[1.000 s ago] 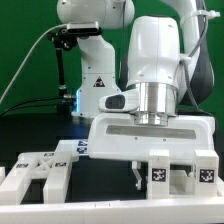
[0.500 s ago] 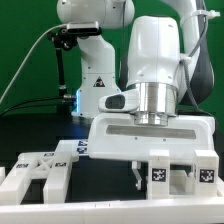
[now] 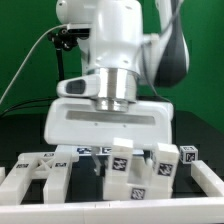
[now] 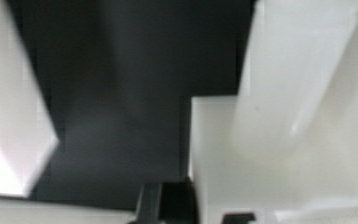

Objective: Assemble chair

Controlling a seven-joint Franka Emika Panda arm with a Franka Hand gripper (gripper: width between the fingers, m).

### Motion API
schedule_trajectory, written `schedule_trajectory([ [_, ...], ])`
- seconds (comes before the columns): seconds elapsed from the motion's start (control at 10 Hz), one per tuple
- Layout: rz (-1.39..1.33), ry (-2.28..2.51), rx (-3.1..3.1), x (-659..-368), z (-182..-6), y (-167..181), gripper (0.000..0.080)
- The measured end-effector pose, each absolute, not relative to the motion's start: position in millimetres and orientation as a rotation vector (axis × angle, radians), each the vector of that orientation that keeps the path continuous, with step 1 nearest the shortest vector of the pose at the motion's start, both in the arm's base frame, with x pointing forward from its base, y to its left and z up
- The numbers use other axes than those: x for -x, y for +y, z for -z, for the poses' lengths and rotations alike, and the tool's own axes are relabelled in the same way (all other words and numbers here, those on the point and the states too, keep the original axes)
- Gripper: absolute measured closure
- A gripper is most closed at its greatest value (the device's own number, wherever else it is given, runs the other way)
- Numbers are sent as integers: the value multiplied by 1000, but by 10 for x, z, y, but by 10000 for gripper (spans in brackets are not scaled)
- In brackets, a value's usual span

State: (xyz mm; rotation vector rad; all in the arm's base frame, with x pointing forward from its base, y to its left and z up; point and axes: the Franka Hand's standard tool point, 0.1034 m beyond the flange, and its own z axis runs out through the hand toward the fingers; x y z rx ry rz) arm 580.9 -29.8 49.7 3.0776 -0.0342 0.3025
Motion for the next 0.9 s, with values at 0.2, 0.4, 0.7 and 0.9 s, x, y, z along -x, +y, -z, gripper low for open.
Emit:
schedule_trajectory([
  [0.2, -108, -28, -3148, -5780, -663, -267, 763],
  [0.4, 148, 26, -3162, -5806, -709, -216, 763],
  [0.7, 504, 27, -3157, -5722, -702, -182, 763],
  [0.9, 876, -80, -3074, -5740, -820, -314, 763],
])
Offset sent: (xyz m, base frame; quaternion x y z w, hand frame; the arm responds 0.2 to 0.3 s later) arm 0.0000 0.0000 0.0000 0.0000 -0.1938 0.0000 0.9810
